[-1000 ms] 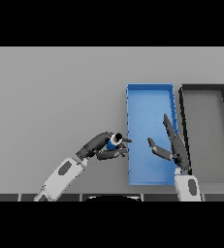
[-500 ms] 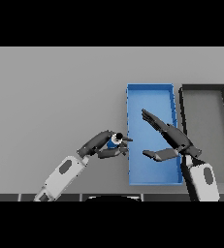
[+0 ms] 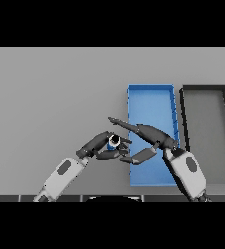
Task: Pick up the blue pipe and place it into the blue bin.
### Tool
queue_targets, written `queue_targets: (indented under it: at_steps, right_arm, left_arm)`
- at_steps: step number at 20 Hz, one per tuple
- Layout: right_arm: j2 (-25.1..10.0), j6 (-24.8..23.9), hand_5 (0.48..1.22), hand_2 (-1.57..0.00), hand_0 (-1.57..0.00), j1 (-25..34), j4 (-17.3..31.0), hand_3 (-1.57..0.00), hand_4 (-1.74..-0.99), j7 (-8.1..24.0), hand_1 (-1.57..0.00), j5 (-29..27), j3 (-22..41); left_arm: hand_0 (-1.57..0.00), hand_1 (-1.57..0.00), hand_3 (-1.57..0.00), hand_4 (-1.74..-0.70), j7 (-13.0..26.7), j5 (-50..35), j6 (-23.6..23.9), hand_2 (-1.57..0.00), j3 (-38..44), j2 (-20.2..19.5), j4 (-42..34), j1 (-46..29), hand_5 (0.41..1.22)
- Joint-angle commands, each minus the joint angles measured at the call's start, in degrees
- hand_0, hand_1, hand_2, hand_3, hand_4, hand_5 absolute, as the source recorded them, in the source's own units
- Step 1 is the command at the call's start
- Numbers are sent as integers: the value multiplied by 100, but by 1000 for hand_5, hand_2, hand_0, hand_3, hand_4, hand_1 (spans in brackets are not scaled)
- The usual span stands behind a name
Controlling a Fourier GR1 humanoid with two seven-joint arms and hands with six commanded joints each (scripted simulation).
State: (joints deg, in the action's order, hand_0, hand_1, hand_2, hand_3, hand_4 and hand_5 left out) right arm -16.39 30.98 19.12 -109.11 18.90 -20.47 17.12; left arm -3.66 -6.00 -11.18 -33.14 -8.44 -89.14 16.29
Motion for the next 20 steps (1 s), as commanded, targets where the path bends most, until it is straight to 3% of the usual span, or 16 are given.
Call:
queue_targets:
  at_steps: [1, 6, 8, 9, 10, 11, 12, 13, 15, 17, 18, 20]
  right_arm:
    - [78, 33, 532, 1, 1, 63, 67, 1, -1230, 27, 1, 29, 79]
    - [484, 112, 508, 1, 1, 610, 544, 1, -1218, 131, 1, 164, 286]
    - [639, 146, 506, -102, -53, 892, 751, -46, -1245, 158, -84, 159, 318]
    - [694, 179, 509, -237, -181, 997, 818, -161, -1294, 195, -225, 128, 341]
    - [699, 274, 507, -379, -345, 1088, 889, -296, -1335, 252, -375, 112, 379]
    - [737, 312, 508, -531, -527, 1217, 964, -440, -1362, 323, -534, 63, 372]
    - [776, 352, 522, -739, -718, 1243, 1018, -635, -1430, 163, -699, 156, 402]
    - [815, 379, 550, -905, -888, 1257, 1050, -768, -1486, 155, -873, 67, 449]
    - [844, 453, 666, -1145, -1134, 1221, 1095, -957, -1562, 346, -1124, -315, 516]
    - [875, 439, 826, -1298, -1291, 1169, 1137, -1178, -1495, 459, -1285, -603, 531]
    - [912, 384, 905, -1353, -1347, 1130, 1108, -1257, -1469, 408, -1342, -596, 543]
    - [868, 436, 1019, -1431, -1428, 1135, 1104, -1370, -1441, -94, -1425, -194, 549]
  left_arm:
    - [-1571, -1571, -1525, -1741, -10, -12, -25, -1571, -5, 8, -11, 10, 1221]
    - [-1571, -1571, -1540, -1740, 88, 161, 25, -1571, -56, 2, -23, 28, 1221]
    - [-1571, -1571, -1484, -1736, 63, -32, -147, -1571, -18, -30, -17, -28, 1221]
    - [-1394, -1326, -1288, -1737, 47, 167, -81, -1320, -56, -59, -2, 36, 1221]
    - [-1182, -1078, -1030, -1682, 389, 349, -128, -1063, -124, -233, -12, 128, 1221]
    - [-991, -878, -824, -1552, 756, 415, -217, -850, -162, -290, 49, 255, 1221]
    - [-818, -706, -659, -1480, 941, 457, -218, -680, -209, -261, -50, 197, 1221]
    - [-776, -706, -583, -1533, 741, 472, -207, -686, -105, -218, -31, 182, 1221]
    - [-1063, -1017, -939, -1607, 471, 495, -54, -969, -34, -64, -29, 80, 1221]
    - [-1246, -1217, -1166, -1655, 379, 263, -24, -1115, 60, 39, -36, -10, 1221]
    - [-1311, -1287, -1247, -1673, 167, 190, -56, -1186, 84, 65, -37, -52, 1221]
    - [-1404, -1390, -1364, -1697, 114, 86, -96, -1310, 140, 131, -47, -74, 1221]
